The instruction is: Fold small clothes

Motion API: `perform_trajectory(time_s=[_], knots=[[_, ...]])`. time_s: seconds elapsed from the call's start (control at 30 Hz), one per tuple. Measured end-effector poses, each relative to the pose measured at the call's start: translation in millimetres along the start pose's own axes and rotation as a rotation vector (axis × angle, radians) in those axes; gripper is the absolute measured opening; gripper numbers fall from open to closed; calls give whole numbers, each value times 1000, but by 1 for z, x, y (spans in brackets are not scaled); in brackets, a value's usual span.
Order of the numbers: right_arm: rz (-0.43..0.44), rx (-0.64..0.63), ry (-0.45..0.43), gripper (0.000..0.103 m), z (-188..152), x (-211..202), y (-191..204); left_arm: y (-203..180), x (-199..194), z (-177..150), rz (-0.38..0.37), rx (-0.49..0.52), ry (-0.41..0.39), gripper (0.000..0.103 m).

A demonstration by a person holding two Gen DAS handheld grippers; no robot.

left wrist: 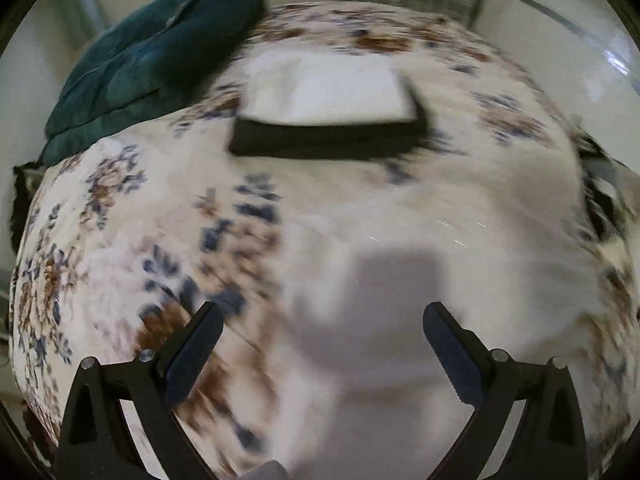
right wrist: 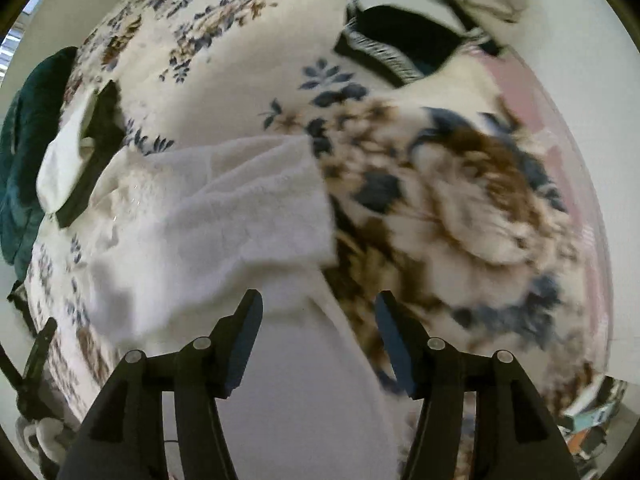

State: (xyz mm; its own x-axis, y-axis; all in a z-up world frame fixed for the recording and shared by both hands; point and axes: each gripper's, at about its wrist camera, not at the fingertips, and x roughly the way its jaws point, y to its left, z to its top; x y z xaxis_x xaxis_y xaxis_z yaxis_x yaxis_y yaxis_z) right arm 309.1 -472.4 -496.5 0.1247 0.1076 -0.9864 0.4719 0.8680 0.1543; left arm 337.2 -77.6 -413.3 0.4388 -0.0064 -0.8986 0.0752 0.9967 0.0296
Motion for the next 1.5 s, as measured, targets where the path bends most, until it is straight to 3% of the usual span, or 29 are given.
perform_trajectory(time_s=[0.1,0.23,0.33,0.43,0.5,0.57,0.6,0.67,0.83,0.9,1.0,1.03,1.1,1.13,1.33,1.5], knots=[[-25,-45,3,61,-27,-32,-40,-62,-19,-40,-105,48,81,102],[-72,-38,63,61,-48,-51,-104,-174,-25,-133,-262,120,262,102],[-74,-47,94,61,-42,-51,-139,-249,-15,-201,-360,142,417,102],[-54,-72,101,61,-27,-44,-154,-307,2,-256,-359,168,508,99],[-7,-94,97,61,-13,-34,-153,-333,11,-276,-330,207,526,83],[53,-120,102,61,6,-17,-145,-350,16,-287,-225,280,468,57],[84,-126,108,61,14,-9,-142,-352,14,-288,-208,292,443,46],[148,-137,121,61,35,11,-133,-349,10,-282,-171,288,408,9],[300,-107,138,59,94,61,-108,-326,-10,-261,-199,199,362,8],[326,-94,160,53,114,82,-96,-317,-19,-254,-207,173,350,8],[376,-57,244,47,136,118,-75,-308,-37,-245,-217,136,328,8],[398,-41,273,40,139,128,-70,-304,-42,-244,-220,121,321,8],[426,-13,297,17,141,140,-61,-294,-51,-242,-230,95,311,8],[407,-21,288,9,140,140,-56,-288,-55,-239,-237,75,302,8],[334,-146,204,7,133,86,-6,-235,-85,-224,-272,-34,239,8],[258,-317,171,7,123,22,85,-163,-104,-222,-280,-180,192,7]])
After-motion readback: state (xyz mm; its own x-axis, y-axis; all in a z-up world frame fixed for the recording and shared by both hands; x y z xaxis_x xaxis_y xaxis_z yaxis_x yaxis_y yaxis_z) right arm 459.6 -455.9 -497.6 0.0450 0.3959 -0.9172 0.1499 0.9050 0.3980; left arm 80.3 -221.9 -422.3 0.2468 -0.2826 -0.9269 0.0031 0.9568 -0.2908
